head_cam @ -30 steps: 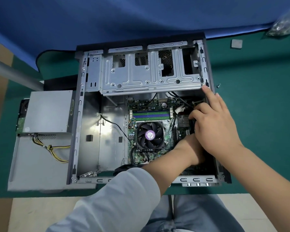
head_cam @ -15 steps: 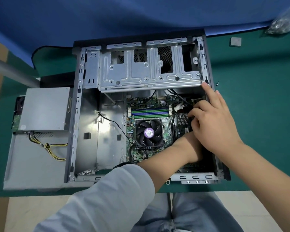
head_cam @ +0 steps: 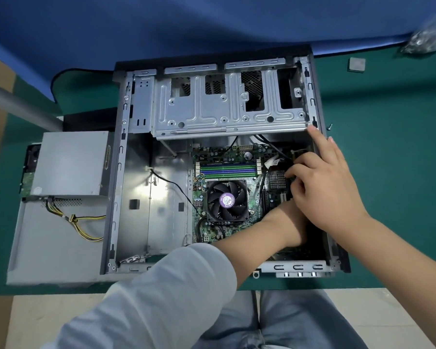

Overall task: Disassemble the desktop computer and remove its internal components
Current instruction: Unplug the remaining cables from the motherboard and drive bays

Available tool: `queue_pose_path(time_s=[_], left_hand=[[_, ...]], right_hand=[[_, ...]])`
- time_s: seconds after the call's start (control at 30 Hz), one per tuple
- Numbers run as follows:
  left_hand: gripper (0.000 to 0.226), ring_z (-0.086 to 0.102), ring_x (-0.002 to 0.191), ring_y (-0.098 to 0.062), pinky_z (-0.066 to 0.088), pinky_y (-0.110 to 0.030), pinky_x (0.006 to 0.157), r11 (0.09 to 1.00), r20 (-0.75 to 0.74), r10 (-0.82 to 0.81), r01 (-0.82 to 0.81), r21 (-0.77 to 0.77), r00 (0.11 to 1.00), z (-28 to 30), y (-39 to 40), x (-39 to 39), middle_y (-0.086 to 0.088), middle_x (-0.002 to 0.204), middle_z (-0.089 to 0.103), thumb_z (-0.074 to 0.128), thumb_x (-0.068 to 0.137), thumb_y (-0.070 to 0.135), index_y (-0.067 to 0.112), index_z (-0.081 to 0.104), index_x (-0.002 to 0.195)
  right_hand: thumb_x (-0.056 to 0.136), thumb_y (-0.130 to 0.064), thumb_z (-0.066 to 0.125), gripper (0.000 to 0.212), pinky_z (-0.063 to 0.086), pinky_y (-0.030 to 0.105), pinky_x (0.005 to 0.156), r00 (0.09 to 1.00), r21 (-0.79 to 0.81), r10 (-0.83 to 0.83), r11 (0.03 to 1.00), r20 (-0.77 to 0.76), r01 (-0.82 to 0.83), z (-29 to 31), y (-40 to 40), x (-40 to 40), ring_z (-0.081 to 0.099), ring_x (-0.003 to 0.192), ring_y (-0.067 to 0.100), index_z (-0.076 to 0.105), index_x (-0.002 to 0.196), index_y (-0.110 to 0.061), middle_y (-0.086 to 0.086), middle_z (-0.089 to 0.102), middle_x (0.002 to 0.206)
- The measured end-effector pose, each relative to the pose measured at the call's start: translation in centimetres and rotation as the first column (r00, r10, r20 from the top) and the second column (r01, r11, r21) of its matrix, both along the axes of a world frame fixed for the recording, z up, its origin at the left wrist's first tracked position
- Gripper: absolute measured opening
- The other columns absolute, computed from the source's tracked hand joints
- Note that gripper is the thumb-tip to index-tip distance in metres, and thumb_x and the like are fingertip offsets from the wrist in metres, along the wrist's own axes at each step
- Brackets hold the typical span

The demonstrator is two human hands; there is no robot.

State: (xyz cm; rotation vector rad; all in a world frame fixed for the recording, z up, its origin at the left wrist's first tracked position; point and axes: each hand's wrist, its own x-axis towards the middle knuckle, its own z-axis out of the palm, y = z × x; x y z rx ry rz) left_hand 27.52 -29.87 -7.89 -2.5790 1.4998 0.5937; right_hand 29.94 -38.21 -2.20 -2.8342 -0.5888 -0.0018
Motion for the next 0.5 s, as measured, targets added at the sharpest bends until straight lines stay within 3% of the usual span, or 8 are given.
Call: queue_pose_path(time_s=[0.1,0.17,0.23,0.3,0.33,0.43,0.5], left_hand=[[0.030,0.051,0.110,-0.029,0.039,-0.031,0.088,0.985,-0.156,0.138,-0.152,-0.080,0.978,0.7,0.3,0.0,-0.011,0.118,0.061,0.039,0.092,0.007,0.010,0.060,0.114],[0.026,0.054,0.100,-0.029,0.043,-0.032,0.085,0.960,-0.316,0.236,-0.271,-0.068,0.919,1.5,0.2,-0.1,-0.012,0.107,0.065,0.042,0.089,0.006,0.008,0.063,0.105],[0.013,0.059,0.076,-0.022,0.049,-0.028,0.067,0.893,-0.484,0.387,-0.450,-0.015,0.785,2.1,0.6,-0.6,-0.008,0.075,0.065,0.049,0.082,0.003,0.006,0.063,0.081],[0.018,0.055,0.046,-0.004,0.045,-0.020,0.046,0.773,-0.581,0.563,-0.623,0.118,0.588,2.7,1.9,-0.3,0.004,0.043,0.056,0.053,0.077,0.000,0.007,0.057,0.060],[0.022,0.052,0.039,0.001,0.046,-0.020,0.046,0.722,-0.598,0.616,-0.671,0.169,0.513,3.2,2.9,0.1,0.006,0.039,0.054,0.055,0.077,0.000,0.008,0.057,0.057],[0.017,0.064,0.054,-0.007,0.057,-0.028,0.063,0.668,-0.646,0.648,-0.708,0.228,0.403,4.6,6.1,0.8,0.004,0.057,0.065,0.064,0.086,0.011,0.005,0.063,0.070],[0.022,0.062,0.056,-0.011,0.054,-0.028,0.061,0.632,-0.622,0.671,-0.751,0.193,0.405,5.6,8.4,0.5,0.001,0.064,0.064,0.065,0.088,0.023,0.006,0.062,0.074]], right_hand=[[0.074,0.002,0.058,0.018,0.011,0.045,0.117,1.000,0.031,0.004,1.000,-0.004,-0.004,0.0,-0.1,0.1,0.025,0.140,0.036,0.072,0.082,-0.005,0.010,0.062,0.081],[0.073,0.004,0.057,0.020,0.011,0.046,0.117,1.000,0.053,0.005,0.999,-0.007,-0.004,-0.1,-0.2,0.0,0.025,0.140,0.036,0.071,0.084,-0.005,0.011,0.062,0.083],[0.073,0.007,0.057,0.022,0.013,0.048,0.116,1.000,0.090,0.012,0.996,-0.018,-0.011,0.0,-0.1,0.0,0.025,0.140,0.036,0.071,0.086,-0.004,0.011,0.063,0.088],[0.073,0.008,0.058,0.025,0.014,0.050,0.115,1.000,0.117,0.017,0.993,-0.027,-0.014,0.1,-0.2,0.0,0.025,0.140,0.036,0.071,0.090,-0.004,0.011,0.065,0.098],[0.073,0.009,0.058,0.026,0.015,0.051,0.115,0.999,0.125,0.022,0.992,-0.031,-0.018,0.2,-0.2,0.1,0.025,0.140,0.036,0.071,0.091,-0.004,0.011,0.065,0.102],[0.074,0.010,0.058,0.027,0.019,0.056,0.113,0.998,0.145,0.054,0.988,-0.040,-0.048,0.4,-0.3,0.1,0.025,0.140,0.037,0.072,0.090,-0.006,0.010,0.065,0.108],[0.076,0.006,0.057,0.026,0.018,0.057,0.113,0.995,0.212,0.085,0.975,-0.058,-0.071,0.4,-0.5,0.1,0.023,0.141,0.034,0.072,0.089,-0.010,0.004,0.067,0.107]])
